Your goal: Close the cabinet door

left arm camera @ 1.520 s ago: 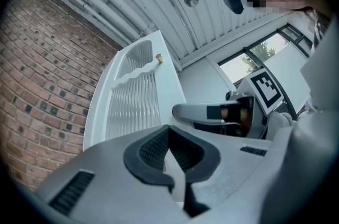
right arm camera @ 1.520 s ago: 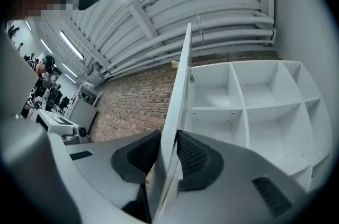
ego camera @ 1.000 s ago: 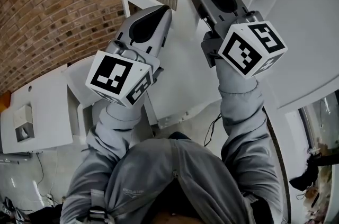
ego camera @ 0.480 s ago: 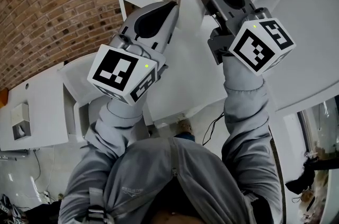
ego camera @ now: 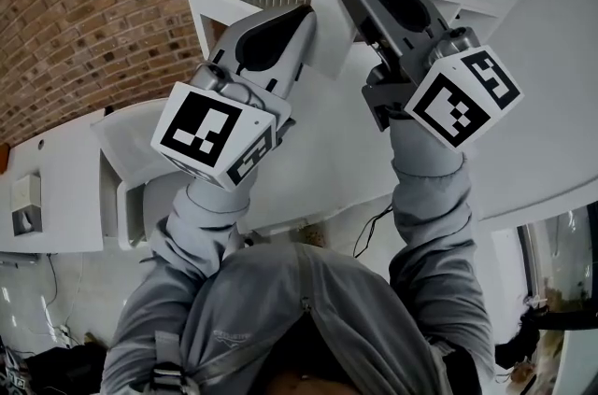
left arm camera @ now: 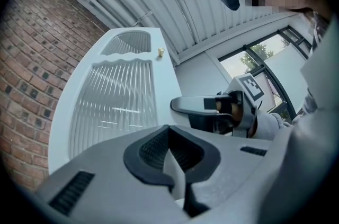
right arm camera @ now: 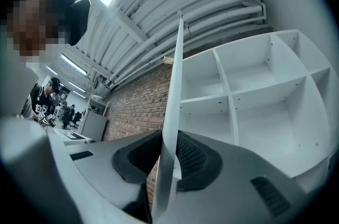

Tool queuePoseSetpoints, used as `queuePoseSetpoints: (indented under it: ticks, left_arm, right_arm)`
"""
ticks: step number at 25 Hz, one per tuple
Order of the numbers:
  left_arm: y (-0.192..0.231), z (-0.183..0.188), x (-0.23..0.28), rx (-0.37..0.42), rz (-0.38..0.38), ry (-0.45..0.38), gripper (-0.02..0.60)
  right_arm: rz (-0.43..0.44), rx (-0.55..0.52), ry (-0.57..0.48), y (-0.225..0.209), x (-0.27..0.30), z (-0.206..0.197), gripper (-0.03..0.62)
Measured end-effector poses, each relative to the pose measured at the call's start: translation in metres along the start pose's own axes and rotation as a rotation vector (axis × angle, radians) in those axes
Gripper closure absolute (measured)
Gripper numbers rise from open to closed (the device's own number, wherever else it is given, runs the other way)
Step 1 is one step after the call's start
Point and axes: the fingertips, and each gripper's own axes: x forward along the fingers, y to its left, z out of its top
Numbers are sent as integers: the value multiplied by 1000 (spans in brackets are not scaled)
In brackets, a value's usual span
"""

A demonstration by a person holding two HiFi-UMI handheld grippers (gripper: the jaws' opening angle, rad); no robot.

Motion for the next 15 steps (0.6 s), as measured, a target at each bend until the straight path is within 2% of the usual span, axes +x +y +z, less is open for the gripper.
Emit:
queuePoseSetpoints:
  ticks: [15]
  left_arm:
    - [17, -19, 50, 28, 77, 19, 578]
  right_arm:
    - [123, 63, -6, -53, 15, -9, 496]
